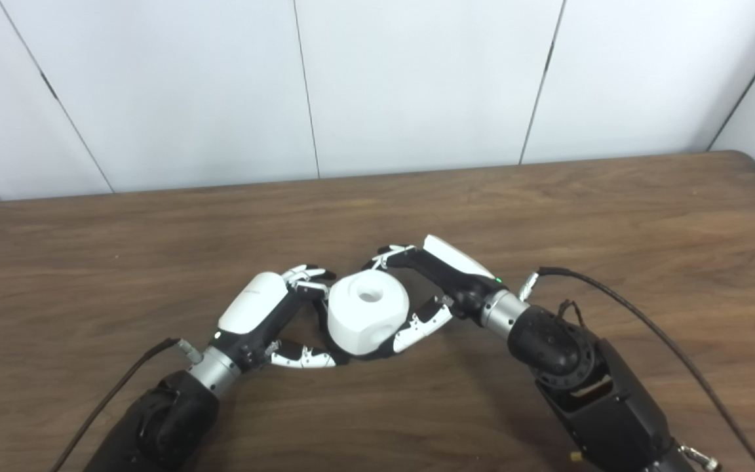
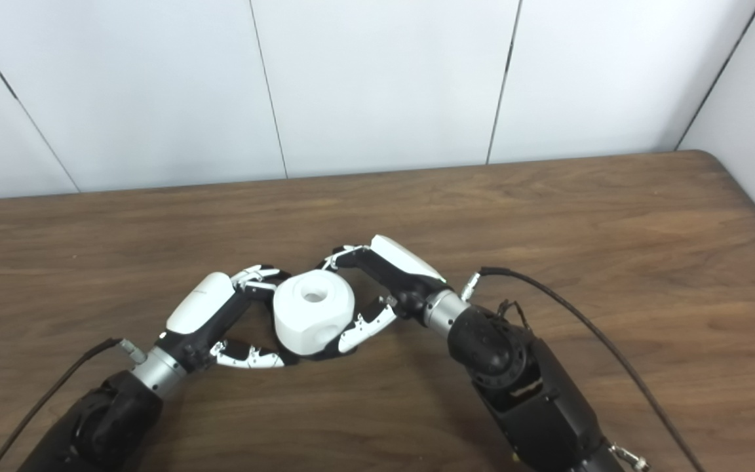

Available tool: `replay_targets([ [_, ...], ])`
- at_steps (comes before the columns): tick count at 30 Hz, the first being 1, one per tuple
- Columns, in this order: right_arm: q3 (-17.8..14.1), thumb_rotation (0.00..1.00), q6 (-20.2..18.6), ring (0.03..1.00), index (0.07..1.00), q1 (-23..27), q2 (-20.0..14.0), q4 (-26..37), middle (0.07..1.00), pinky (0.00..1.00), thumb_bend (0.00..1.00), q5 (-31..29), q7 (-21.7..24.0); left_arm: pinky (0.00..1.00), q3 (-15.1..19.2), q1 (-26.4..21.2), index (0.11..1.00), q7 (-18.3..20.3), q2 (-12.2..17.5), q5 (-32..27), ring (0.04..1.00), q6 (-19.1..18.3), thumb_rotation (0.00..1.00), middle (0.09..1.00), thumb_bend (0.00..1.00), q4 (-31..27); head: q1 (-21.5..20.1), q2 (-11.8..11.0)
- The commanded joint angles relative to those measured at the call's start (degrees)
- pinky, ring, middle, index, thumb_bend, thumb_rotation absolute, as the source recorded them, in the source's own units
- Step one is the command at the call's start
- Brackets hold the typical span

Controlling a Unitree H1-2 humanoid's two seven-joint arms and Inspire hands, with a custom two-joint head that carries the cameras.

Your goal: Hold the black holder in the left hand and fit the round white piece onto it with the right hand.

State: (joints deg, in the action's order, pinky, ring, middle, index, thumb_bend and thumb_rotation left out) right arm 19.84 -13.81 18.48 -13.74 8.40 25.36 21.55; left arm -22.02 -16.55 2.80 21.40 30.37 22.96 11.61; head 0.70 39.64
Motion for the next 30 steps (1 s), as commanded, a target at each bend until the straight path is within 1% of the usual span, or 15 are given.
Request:
replay_targets([
  [1,0.05,0.15,1.76,0.942,0.485,1.42,-0.37,0.62,0.804,1.00,0.52,-0.26,-0.08,0.91,-1.19,1.18,0.483,2.26,0.08,1.80,0.851,-0.21,0.05,0.657,0.52,0.62,0.07,0.07],
  [2,0.02,0.15,1.93,0.943,0.485,1.37,-0.45,0.53,0.805,1.00,0.52,-0.37,-0.03,0.91,-1.17,1.21,0.483,2.37,0.12,1.75,0.851,-0.28,0.05,0.657,0.52,0.40,0.30,0.44],
  [6,-0.05,0.15,2.92,0.942,0.485,1.06,-0.67,-0.04,0.804,1.00,0.52,-0.68,-0.13,0.91,-1.10,1.18,0.483,2.49,0.26,1.65,0.850,-0.25,0.05,0.656,0.52,0.13,0.28,0.64],
  [14,-0.01,0.15,2.83,0.944,0.485,1.44,-1.20,0.06,0.803,1.00,0.52,-0.81,0.35,0.92,-0.95,1.44,0.483,3.15,0.26,1.40,0.854,-1.58,0.05,0.658,0.52,-0.70,0.21,0.76],
  [18,0.60,0.16,3.59,0.937,0.492,1.84,-2.01,0.46,0.822,0.99,0.52,-0.26,0.71,0.91,-1.04,1.49,0.483,2.50,0.21,1.76,0.849,-1.05,0.05,0.656,0.52,-0.43,0.17,0.78],
  [19,0.84,0.29,3.72,0.937,0.599,1.96,-2.27,0.70,0.837,0.97,0.74,-0.03,0.90,0.91,-1.05,1.47,0.483,2.39,0.21,1.88,0.848,-0.93,0.05,0.655,0.52,-0.38,0.19,0.84],
  [20,1.02,0.34,3.52,0.938,0.656,2.02,-2.44,1.09,0.846,0.95,0.84,0.09,1.17,0.91,-1.06,1.46,0.483,2.40,0.23,1.91,0.847,-0.89,0.05,0.655,0.52,-0.38,0.19,0.84],
  [22,1.18,0.40,3.00,0.950,0.776,2.04,-2.57,1.90,0.878,0.92,0.96,0.17,1.65,0.91,-1.03,1.42,0.483,2.46,0.23,1.73,0.848,-0.75,0.05,0.656,0.52,-0.25,0.19,0.84],
  [25,1.00,0.40,2.24,0.974,0.897,2.00,-2.38,2.87,0.925,0.90,1.00,0.02,2.24,0.91,-0.95,1.40,0.483,2.49,0.21,1.50,0.850,-0.59,0.05,0.656,0.52,-0.04,0.14,0.89],
  [26,0.81,0.39,2.08,0.984,0.922,1.93,-2.26,3.18,0.936,0.90,1.00,-0.13,2.34,0.91,-0.92,1.44,0.483,2.53,0.21,1.49,0.851,-0.66,0.05,0.656,0.52,-0.09,0.14,0.89],
  [28,0.49,0.38,1.83,0.994,0.950,1.80,-2.03,3.56,0.953,0.90,1.00,-0.34,2.40,0.91,-0.91,1.48,0.483,2.65,0.24,1.49,0.853,-0.77,0.05,0.656,0.52,-0.18,0.16,0.88],
  [30,0.20,0.37,1.62,0.998,0.949,1.67,-1.86,3.86,0.962,0.91,1.00,-0.36,2.21,0.92,-0.87,1.50,0.483,2.67,0.27,1.41,0.853,-0.74,0.05,0.656,0.52,-0.08,0.17,0.98],
])
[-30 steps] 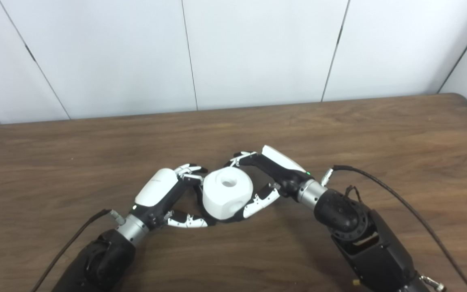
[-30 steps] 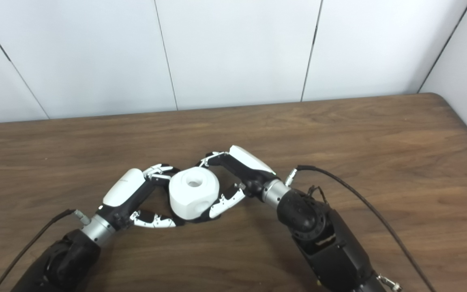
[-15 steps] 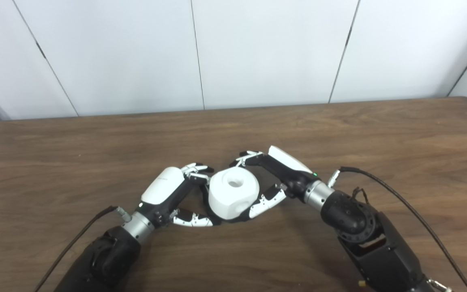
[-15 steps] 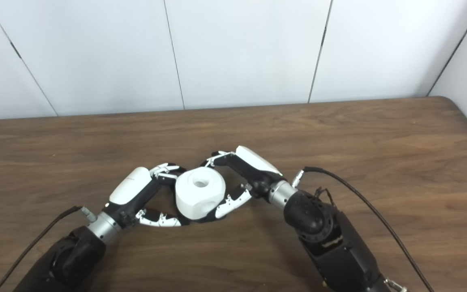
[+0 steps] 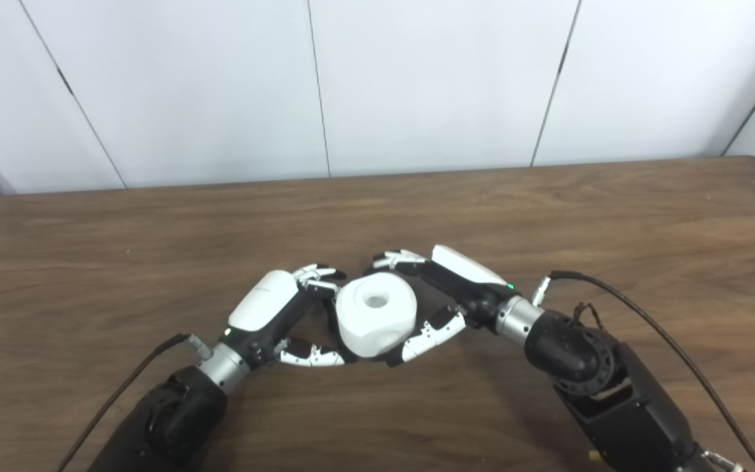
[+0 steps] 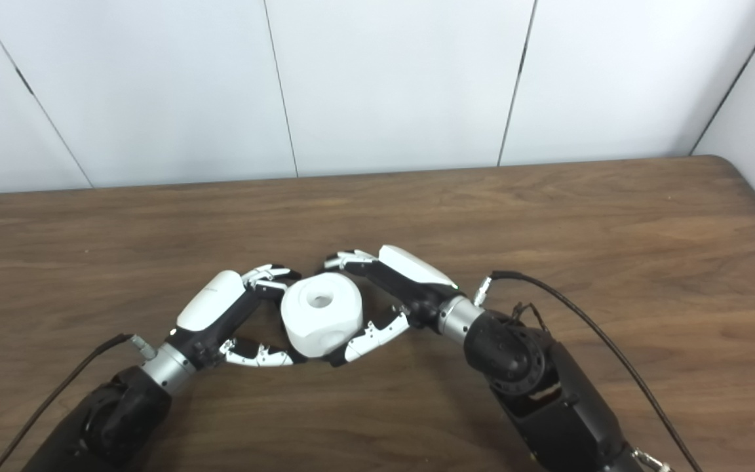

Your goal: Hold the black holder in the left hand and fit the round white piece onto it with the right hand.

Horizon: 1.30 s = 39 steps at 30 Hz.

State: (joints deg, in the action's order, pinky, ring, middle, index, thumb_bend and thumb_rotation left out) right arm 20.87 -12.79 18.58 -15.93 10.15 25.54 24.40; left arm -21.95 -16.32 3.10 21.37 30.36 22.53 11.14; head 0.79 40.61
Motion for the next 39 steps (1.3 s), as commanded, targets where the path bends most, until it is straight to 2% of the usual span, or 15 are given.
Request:
replay_targets([
  [1,-0.92,0.36,0.52,1.000,0.946,1.51,0.40,2.20,0.970,0.91,1.00,-0.50,-0.71,0.92,-0.92,1.28,0.484,2.39,0.33,1.36,0.854,-0.29,0.05,0.657,0.52,0.43,0.02,0.05],
  [10,-1.42,0.36,1.38,1.000,0.901,1.15,0.53,2.32,0.985,0.90,0.98,-0.08,-1.39,0.92,-0.85,1.36,0.484,2.56,0.47,1.41,0.853,-0.35,0.05,0.659,0.52,0.34,-0.19,0.24],
  [17,-2.71,0.37,0.23,1.000,0.887,1.85,-0.43,2.80,0.991,0.92,0.97,-0.95,-0.26,0.92,-0.69,1.22,0.484,2.72,0.66,1.41,0.853,-0.41,0.05,0.658,0.52,0.27,-0.73,0.26],
  [21,-5.03,0.35,0.15,1.000,0.907,1.52,-2.47,2.08,0.991,0.90,0.95,-2.67,0.47,0.92,-0.56,1.20,0.484,2.71,0.81,1.49,0.852,-0.57,0.05,0.657,0.52,0.07,-1.05,0.11],
  [26,-7.69,0.44,0.94,1.000,0.939,0.10,-5.87,-0.26,0.995,0.90,0.93,-5.36,0.44,0.91,-0.42,1.17,0.484,2.74,1.00,1.71,0.852,-0.93,0.05,0.661,0.52,-0.18,-1.00,0.15],
  [30,-10.52,0.45,-0.23,1.000,0.937,-1.73,-8.00,-0.03,1.000,0.98,0.88,-6.84,-0.01,0.91,-0.26,1.07,0.484,2.86,1.34,1.74,0.852,-0.93,0.05,0.660,0.52,-0.08,-1.22,0.05],
  [32,-11.68,0.46,0.49,1.000,0.936,-2.25,-8.89,-0.96,1.000,1.00,0.88,-7.38,-0.40,0.91,-0.11,1.09,0.484,2.83,1.51,1.69,0.852,-0.84,0.05,0.661,0.52,-0.03,-1.47,0.01],
  [35,-13.37,0.52,1.95,0.989,0.934,-2.77,-10.19,-3.19,0.994,0.92,0.88,-7.34,-1.37,0.90,0.15,1.17,0.484,2.62,1.72,1.59,0.850,-0.49,0.05,0.660,0.52,0.26,-1.79,-0.04],
  [39,-15.99,0.61,2.40,0.999,0.940,-2.94,-9.81,-6.18,1.000,0.96,0.84,-10.01,-2.60,0.90,0.37,1.30,0.484,2.47,1.89,1.41,0.846,0.11,0.05,0.658,0.52,0.61,-1.90,-0.10],
])
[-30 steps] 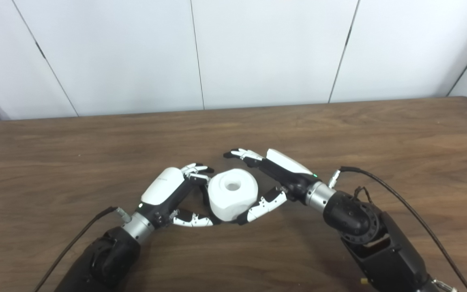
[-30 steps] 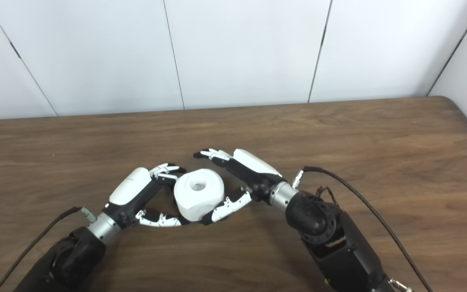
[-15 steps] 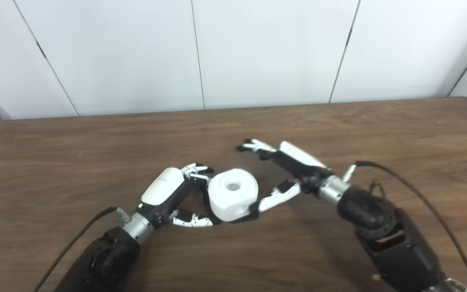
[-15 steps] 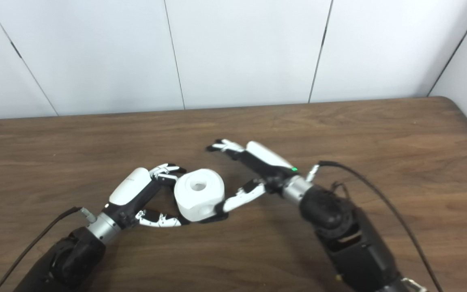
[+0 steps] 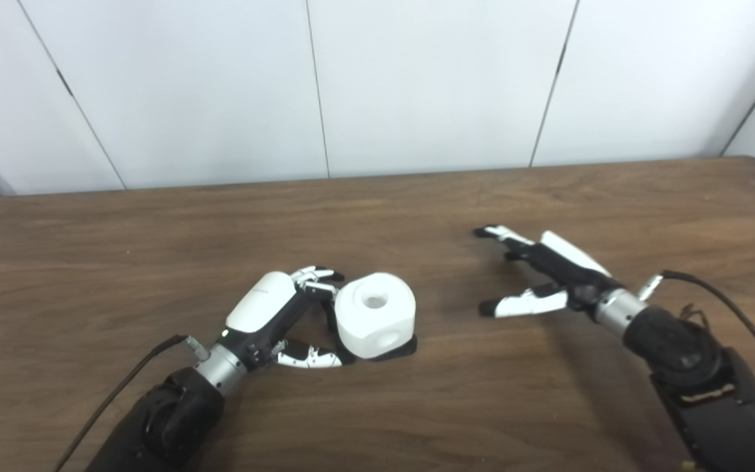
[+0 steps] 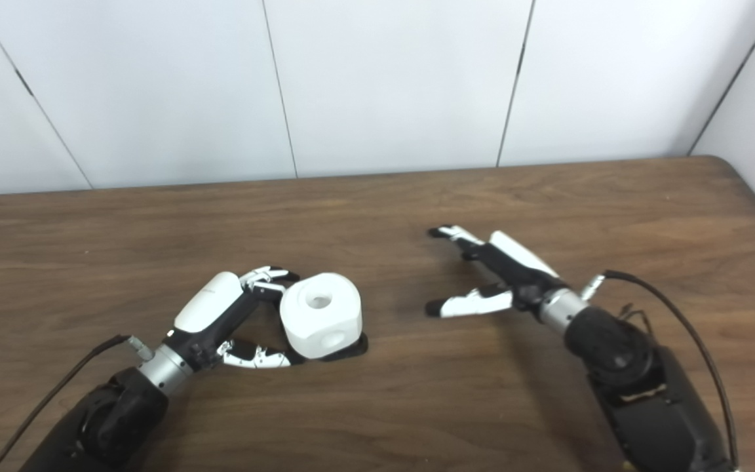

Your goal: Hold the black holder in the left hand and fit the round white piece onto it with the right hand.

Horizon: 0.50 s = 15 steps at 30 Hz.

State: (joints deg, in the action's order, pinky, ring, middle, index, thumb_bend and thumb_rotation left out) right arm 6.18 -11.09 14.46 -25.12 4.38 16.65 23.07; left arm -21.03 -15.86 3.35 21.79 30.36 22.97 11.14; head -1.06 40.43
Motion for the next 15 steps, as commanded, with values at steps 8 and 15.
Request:
replay_targets([
  [8,-2.89,0.66,1.36,0.994,0.927,1.53,3.98,-2.48,1.000,0.91,0.71,-4.70,-5.40,0.90,-0.18,0.71,0.485,2.69,2.05,1.33,0.849,-0.23,0.05,0.670,0.52,0.89,-0.54,0.06],
  [15,-4.75,0.65,-1.14,0.977,0.919,1.76,11.34,-0.98,0.998,0.90,0.63,-6.25,-10.59,0.87,0.08,0.45,0.650,6.26,3.08,1.73,0.871,-4.61,0.15,0.787,0.88,-1.22,-1.76,-0.13],
])
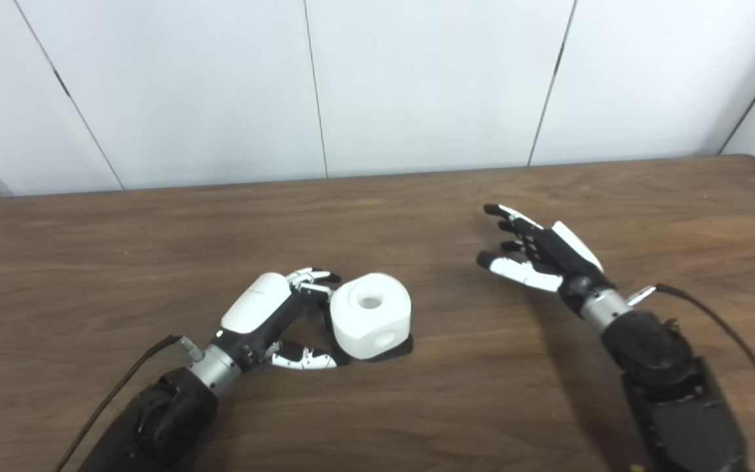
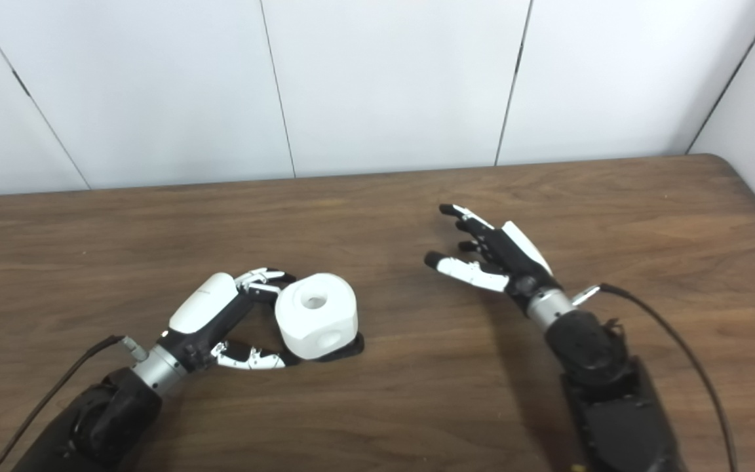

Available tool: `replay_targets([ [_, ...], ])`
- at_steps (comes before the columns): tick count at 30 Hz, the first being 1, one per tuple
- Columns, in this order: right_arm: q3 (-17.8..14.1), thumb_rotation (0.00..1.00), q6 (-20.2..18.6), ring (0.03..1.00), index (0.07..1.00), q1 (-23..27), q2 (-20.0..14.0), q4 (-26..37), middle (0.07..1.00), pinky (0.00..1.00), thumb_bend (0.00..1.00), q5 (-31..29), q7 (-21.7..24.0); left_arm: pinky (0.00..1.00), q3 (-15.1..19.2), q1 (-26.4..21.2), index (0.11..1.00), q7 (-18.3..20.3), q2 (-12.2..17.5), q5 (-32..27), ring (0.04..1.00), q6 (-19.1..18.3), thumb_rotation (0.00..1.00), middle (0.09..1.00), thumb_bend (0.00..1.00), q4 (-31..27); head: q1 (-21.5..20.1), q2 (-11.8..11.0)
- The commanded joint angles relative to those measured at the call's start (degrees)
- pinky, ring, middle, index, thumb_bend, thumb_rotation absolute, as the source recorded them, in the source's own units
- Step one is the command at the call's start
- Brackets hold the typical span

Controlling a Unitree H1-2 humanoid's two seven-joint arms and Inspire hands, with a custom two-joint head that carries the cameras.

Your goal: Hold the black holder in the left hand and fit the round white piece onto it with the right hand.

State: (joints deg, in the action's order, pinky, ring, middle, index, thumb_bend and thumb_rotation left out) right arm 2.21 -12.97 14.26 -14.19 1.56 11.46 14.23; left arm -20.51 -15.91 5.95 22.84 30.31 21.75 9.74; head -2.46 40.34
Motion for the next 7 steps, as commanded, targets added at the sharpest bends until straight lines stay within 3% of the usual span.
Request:
replay_targets([
  [1,-0.97,0.66,0.92,0.985,0.923,2.00,1.34,1.85,1.000,0.92,0.63,-1.21,-2.48,0.87,-0.32,0.49,0.741,4.47,2.19,1.72,0.887,-4.20,0.18,0.838,0.95,-0.29,-0.48,-0.04],
  [4,-0.63,0.70,1.71,0.996,0.932,1.95,3.20,1.37,1.000,0.93,0.63,-0.21,-4.62,0.88,0.28,0.65,0.904,6.45,2.83,1.40,0.916,-6.34,0.24,0.923,1.00,-1.46,-1.30,-0.15],
  [7,0.12,0.77,1.77,1.000,0.941,1.61,4.19,1.19,1.000,0.93,0.64,0.96,-6.18,0.89,1.23,1.00,0.983,8.57,3.51,0.43,0.934,-8.94,0.27,0.955,1.00,-2.78,-2.01,0.06],
])
